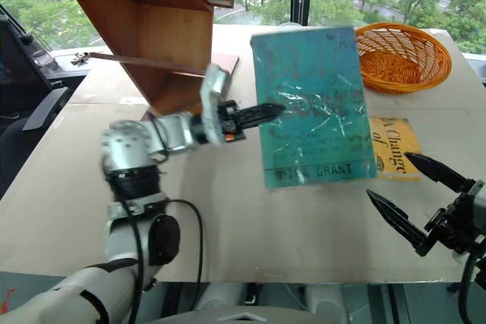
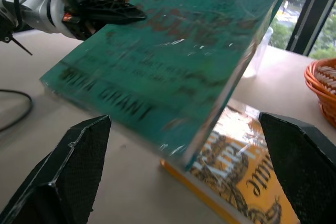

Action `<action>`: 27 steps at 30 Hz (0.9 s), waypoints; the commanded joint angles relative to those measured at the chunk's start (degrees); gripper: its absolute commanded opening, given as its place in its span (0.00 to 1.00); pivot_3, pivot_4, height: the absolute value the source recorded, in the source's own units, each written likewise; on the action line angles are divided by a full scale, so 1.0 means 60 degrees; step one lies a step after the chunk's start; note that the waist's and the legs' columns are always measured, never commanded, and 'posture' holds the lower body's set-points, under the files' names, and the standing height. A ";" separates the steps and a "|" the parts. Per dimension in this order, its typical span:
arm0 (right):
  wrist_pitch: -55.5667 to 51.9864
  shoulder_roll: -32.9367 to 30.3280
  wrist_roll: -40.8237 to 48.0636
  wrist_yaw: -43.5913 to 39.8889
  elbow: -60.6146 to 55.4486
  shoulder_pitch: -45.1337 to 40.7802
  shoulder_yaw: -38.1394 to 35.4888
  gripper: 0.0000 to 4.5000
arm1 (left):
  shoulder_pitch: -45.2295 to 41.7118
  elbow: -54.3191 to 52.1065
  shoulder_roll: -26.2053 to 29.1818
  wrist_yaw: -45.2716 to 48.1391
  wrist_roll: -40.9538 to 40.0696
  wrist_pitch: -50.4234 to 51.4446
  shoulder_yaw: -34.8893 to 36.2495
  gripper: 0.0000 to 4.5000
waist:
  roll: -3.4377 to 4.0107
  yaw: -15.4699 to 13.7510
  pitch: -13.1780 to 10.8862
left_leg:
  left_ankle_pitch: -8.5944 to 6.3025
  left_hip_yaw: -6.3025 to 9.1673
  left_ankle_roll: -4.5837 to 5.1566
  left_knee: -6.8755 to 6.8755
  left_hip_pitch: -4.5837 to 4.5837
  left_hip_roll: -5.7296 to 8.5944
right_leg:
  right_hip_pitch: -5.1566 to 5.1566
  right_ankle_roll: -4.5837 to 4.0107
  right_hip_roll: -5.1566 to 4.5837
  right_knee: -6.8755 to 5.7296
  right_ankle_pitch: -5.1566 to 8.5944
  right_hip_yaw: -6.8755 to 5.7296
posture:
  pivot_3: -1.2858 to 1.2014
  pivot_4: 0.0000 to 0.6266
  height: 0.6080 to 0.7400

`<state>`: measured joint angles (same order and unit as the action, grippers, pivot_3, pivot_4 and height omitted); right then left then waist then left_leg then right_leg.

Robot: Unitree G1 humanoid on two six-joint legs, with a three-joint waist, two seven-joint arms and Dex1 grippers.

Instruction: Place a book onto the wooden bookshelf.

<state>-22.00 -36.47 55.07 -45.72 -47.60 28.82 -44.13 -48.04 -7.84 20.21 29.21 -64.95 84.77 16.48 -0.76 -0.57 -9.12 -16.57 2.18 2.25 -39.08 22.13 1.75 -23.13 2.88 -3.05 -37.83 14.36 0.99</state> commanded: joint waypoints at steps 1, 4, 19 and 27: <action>0.0126 -0.0553 0.0334 -0.0178 0.0770 -0.0742 -0.0110 1.00 | -0.1114 -0.2254 0.2005 0.1989 0.1911 -0.3046 -0.1328 0.00 | 0.0002 -0.0023 0.0001 | 0.0001 -0.0005 -0.0002 0.0004 -0.0009 0.0003 | 0.0009 -0.0001 0.0000 0.0002 0.0000 0.0002 | 0.52 0.24 1.00; 0.0216 -0.0825 0.0011 -0.0489 0.1511 -0.1491 0.0474 1.00 | -0.2273 -0.2354 0.3994 0.3459 0.4991 -0.6710 -0.2871 0.00 | -0.0026 -0.0034 -0.0045 | 0.0011 -0.0016 -0.0019 0.0023 -0.0022 0.0004 | 0.0021 -0.0010 0.0014 0.0021 -0.0001 0.0004 | 0.52 0.24 1.00; 0.0652 -0.0882 -0.0444 -0.1197 0.2872 -0.4423 0.2330 1.00 | -0.3734 0.2513 0.8105 0.6997 1.2375 -1.3051 -0.5317 0.00 | -0.0002 0.0109 -0.0052 | 0.0012 -0.0046 -0.0002 0.0069 0.0055 0.0001 | -0.0079 0.0003 0.0069 0.0026 0.0007 -0.0005 | 0.52 0.24 1.00; 0.0397 -0.1262 -0.0053 -0.1386 0.2927 -0.5194 0.2246 1.00 | -0.3631 0.3071 0.8249 0.7836 1.3556 -1.2708 -0.5566 0.00 | -0.0022 0.0178 -0.0068 | -0.0017 -0.0035 0.0046 -0.0027 0.0118 0.0004 | -0.0090 0.0024 0.0060 0.0009 0.0014 -0.0033 | 0.52 0.24 1.00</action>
<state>-19.81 -43.41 53.53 -53.53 -29.30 -1.72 -29.45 -69.67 9.69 67.74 75.65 13.87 8.93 -18.40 -0.89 0.50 -9.53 -16.67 1.96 2.52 -39.24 22.81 1.76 -23.67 3.02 -2.69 -37.82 14.44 0.82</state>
